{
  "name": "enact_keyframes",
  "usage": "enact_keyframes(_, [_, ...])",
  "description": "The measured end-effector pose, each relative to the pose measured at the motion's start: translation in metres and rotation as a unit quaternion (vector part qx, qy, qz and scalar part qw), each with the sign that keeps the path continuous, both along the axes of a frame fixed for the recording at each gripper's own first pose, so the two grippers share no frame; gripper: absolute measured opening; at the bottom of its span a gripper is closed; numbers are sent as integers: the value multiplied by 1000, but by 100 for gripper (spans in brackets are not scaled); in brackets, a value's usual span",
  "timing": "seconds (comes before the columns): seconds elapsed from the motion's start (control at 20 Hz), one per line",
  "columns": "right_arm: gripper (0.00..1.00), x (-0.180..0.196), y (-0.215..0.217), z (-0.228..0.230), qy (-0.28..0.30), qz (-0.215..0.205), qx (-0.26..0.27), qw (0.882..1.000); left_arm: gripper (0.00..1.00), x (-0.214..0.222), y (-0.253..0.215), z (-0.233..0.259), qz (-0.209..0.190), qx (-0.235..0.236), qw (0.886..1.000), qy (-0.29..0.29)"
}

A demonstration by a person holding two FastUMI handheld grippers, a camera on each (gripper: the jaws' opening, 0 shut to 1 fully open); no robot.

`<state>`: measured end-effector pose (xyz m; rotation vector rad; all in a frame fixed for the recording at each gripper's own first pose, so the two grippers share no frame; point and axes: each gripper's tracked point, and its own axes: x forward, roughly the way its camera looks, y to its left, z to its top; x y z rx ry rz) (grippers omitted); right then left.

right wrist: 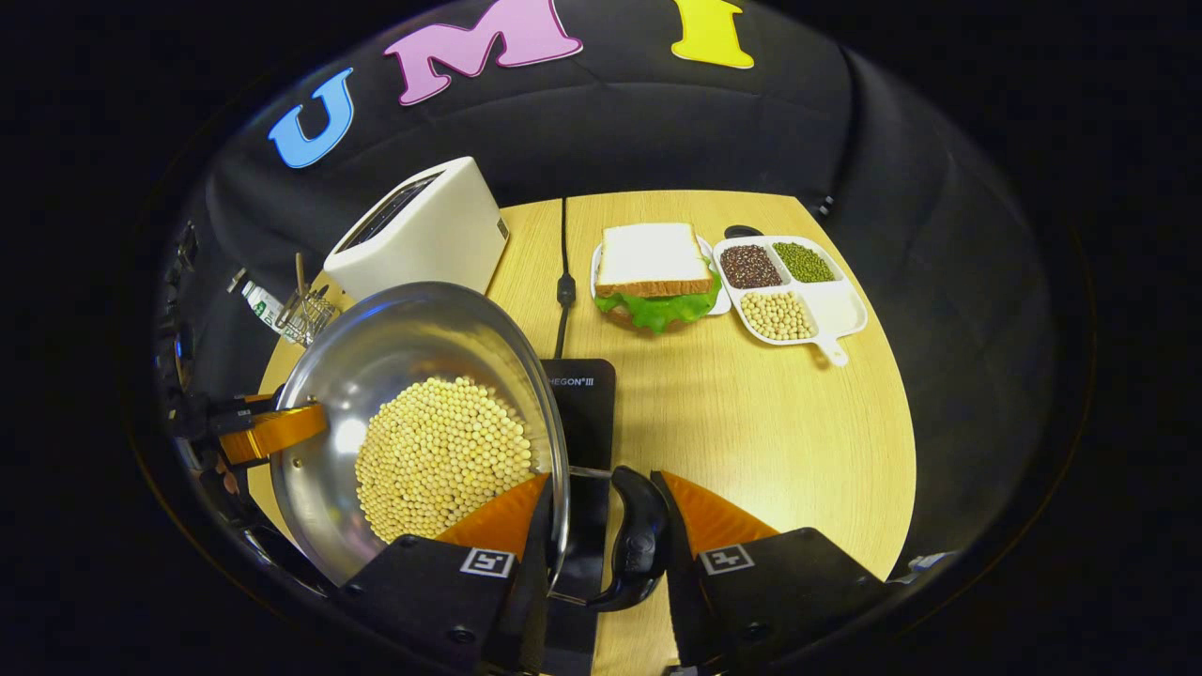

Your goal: First push the handle of the pot to place it horizontally, then grasp the pot with both hands and set it on the induction cooktop.

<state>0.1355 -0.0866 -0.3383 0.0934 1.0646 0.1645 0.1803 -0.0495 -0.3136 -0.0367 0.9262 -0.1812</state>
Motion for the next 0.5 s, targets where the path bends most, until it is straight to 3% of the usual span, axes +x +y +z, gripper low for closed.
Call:
enact_keyframes(0.4, [56,2,-2,1,-1,-2,-5,1000,60,4,-3,-3,-5,-7,1000,-1])
enact_keyframes(0.45, [52,2,-2,1,-1,-2,-4,1000,60,4,-2,-3,-5,-8,1000,-1])
enact_keyframes(0.5, [56,2,-3,1,-1,-2,-4,1000,60,4,-3,-3,-5,-8,1000,0])
